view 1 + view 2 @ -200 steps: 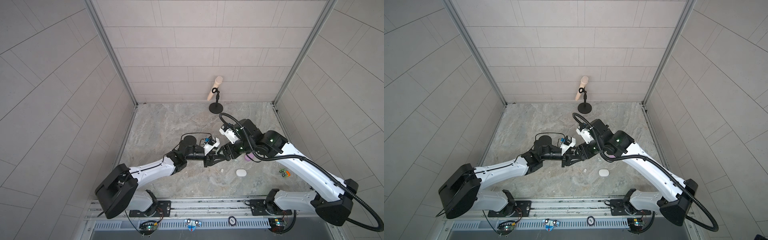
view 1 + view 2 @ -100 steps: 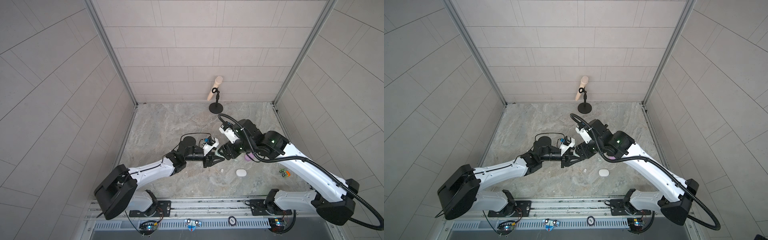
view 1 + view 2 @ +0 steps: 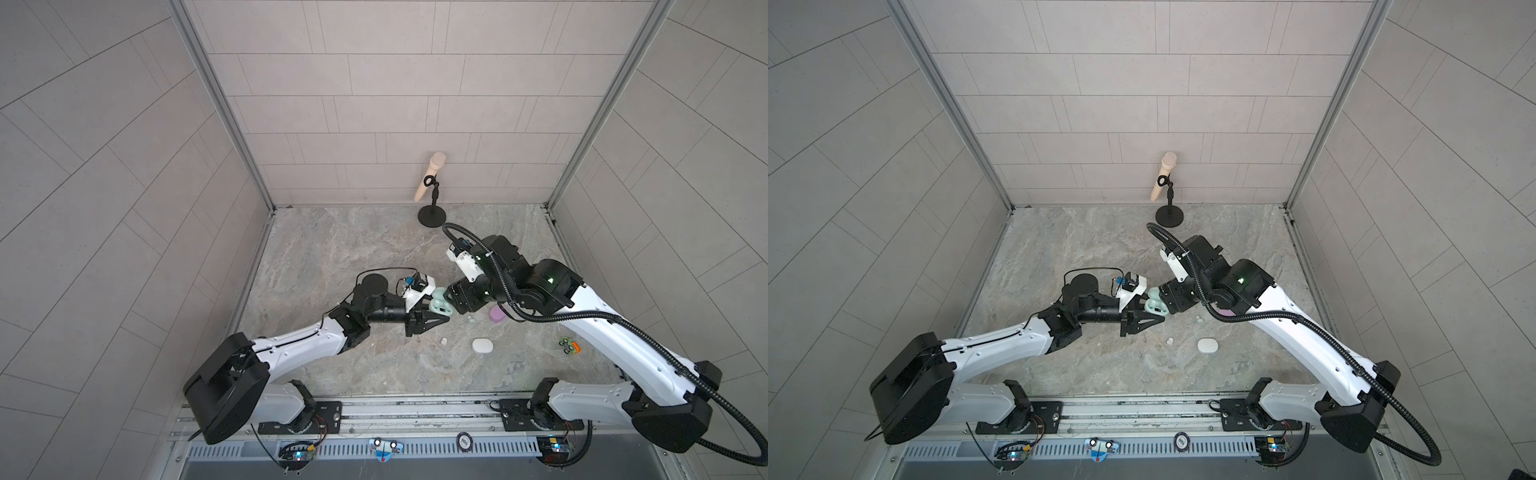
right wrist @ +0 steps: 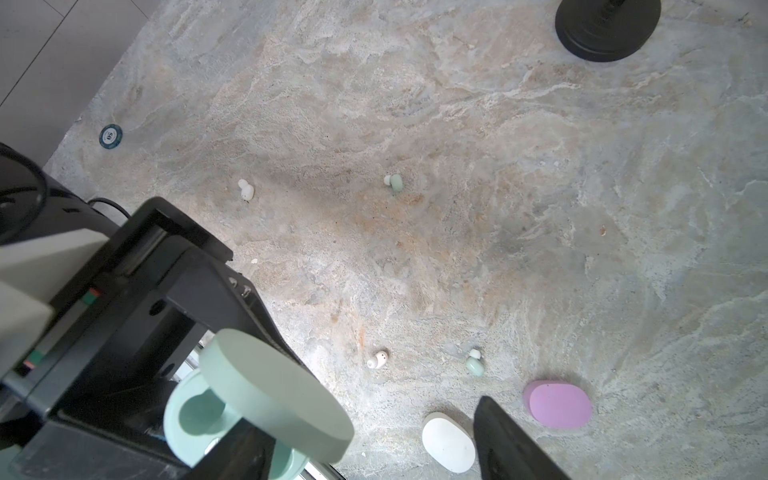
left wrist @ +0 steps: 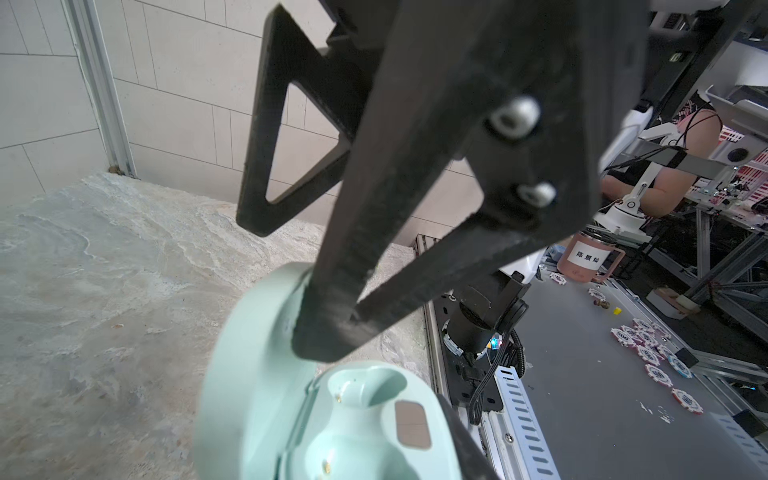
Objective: Insert the wireless bluetooth earbuds into the charging case
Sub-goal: 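Open the right gripper and draw it back, leaving the case lid open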
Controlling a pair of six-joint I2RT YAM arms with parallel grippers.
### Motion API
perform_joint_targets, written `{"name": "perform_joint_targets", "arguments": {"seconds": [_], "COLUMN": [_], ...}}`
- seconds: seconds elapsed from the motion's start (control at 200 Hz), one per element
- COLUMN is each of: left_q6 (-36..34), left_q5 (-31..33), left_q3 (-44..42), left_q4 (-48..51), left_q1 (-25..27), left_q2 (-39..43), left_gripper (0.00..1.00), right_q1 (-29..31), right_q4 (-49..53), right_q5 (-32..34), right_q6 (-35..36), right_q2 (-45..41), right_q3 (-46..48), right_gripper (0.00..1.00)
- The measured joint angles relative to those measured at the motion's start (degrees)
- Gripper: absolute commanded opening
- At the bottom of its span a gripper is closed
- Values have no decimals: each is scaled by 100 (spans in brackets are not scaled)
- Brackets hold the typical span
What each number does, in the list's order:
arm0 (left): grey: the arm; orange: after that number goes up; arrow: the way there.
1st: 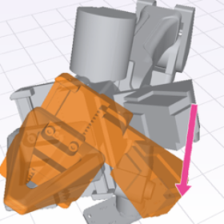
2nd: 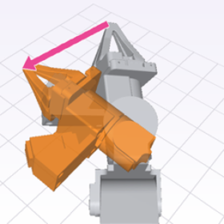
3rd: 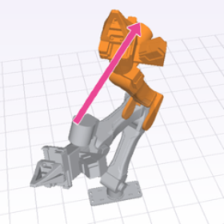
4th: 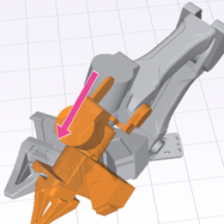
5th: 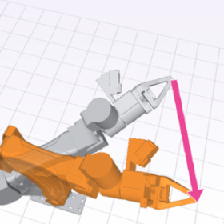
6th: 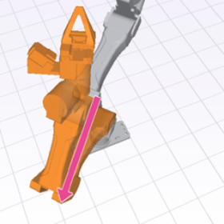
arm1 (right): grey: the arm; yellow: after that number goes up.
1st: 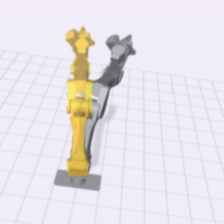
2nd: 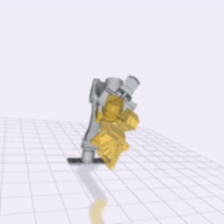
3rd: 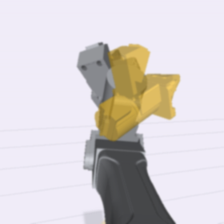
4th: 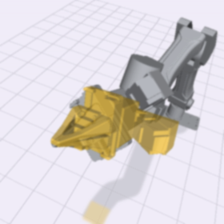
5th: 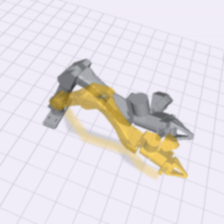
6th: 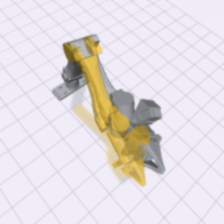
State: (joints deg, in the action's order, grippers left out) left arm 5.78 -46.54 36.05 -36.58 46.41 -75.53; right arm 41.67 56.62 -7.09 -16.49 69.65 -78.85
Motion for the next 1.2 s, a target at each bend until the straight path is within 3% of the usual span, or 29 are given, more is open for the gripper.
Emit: {"name": "perform_joint_targets", "arguments": {"seconds": [0.431,0.636,0.836,0.996,1.196], "left_q6": [243,278,236,232,232], "left_q5": [256,490,680,750,813], "left_q3": [-479,-739,-822,-846,-892], "left_q4": [-437,-494,-479,-516,-522], "left_q1": [-68,-291,-444,-457,-501], "left_q2": [0,76,326,356,361], "left_gripper": [9,9,8,8,8], "right_q1": [-192,-876,-1676,-1738,-1805], "right_q4": [138,210,57,-293,-715], "right_q5": [-468,-896,-964,-916,-896], "right_q6": [-74,-330,-848,-1266,-1462], "right_q2": [-94,-356,-501,-74,1054], "right_q3": [-258,-107,850,1740,2118], "right_gripper": [89,90,90,89,87]}}
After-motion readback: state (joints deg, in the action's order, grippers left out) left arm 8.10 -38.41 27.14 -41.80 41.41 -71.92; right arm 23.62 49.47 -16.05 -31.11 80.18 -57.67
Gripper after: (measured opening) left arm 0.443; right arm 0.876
